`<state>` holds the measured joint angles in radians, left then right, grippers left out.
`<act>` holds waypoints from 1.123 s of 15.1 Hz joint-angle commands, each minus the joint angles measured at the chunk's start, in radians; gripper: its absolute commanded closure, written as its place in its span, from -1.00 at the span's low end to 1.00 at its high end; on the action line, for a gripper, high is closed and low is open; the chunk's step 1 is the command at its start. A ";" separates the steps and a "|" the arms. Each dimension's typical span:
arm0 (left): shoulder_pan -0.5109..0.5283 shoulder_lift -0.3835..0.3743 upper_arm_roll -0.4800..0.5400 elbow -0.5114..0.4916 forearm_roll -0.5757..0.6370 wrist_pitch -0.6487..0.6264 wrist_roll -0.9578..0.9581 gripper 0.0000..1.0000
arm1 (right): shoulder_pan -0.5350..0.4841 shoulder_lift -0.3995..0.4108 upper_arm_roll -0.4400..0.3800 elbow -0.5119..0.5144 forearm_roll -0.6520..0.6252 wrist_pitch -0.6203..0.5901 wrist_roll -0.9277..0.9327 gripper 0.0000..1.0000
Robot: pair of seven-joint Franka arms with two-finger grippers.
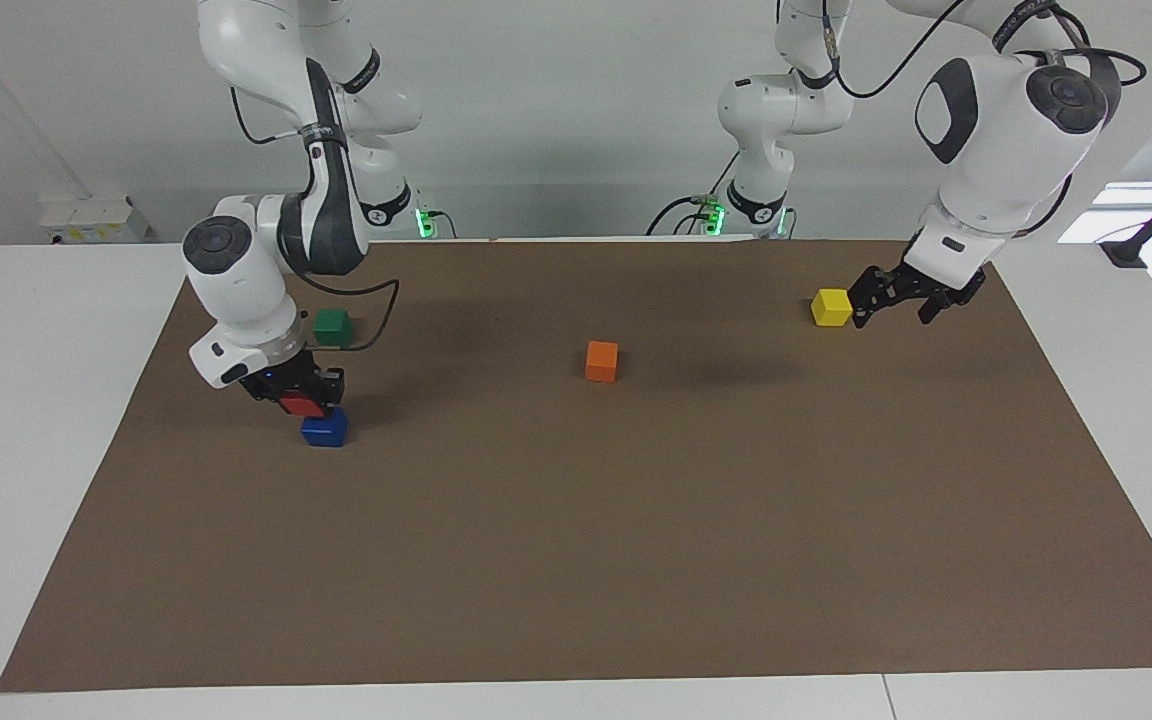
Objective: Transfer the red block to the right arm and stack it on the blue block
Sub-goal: 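Lower the red cube onto the blue cube and open the right gripper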
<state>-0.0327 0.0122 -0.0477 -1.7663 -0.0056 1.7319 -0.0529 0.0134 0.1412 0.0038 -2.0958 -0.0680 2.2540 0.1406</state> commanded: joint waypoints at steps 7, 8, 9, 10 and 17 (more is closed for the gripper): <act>-0.013 0.017 -0.006 0.123 0.012 -0.100 0.039 -1.00 | -0.012 0.054 0.002 -0.003 -0.030 0.082 0.008 1.00; -0.015 0.018 -0.006 0.131 0.010 -0.086 0.038 -1.00 | -0.010 0.054 0.002 -0.001 -0.030 0.081 0.010 1.00; -0.015 0.020 -0.006 0.125 0.009 -0.062 0.039 -1.00 | -0.010 0.054 0.002 -0.001 -0.030 0.082 0.011 1.00; -0.015 0.020 -0.004 0.120 0.009 -0.049 0.038 -1.00 | -0.010 0.055 0.002 -0.001 -0.030 0.082 0.013 1.00; -0.030 0.018 0.002 0.107 0.009 -0.055 0.038 -1.00 | -0.013 0.075 0.004 -0.004 -0.029 0.099 0.019 1.00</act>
<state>-0.0445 0.0285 -0.0599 -1.6654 -0.0050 1.6800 -0.0274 0.0134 0.1976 -0.0010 -2.0954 -0.0719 2.3260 0.1480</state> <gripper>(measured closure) 0.000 0.419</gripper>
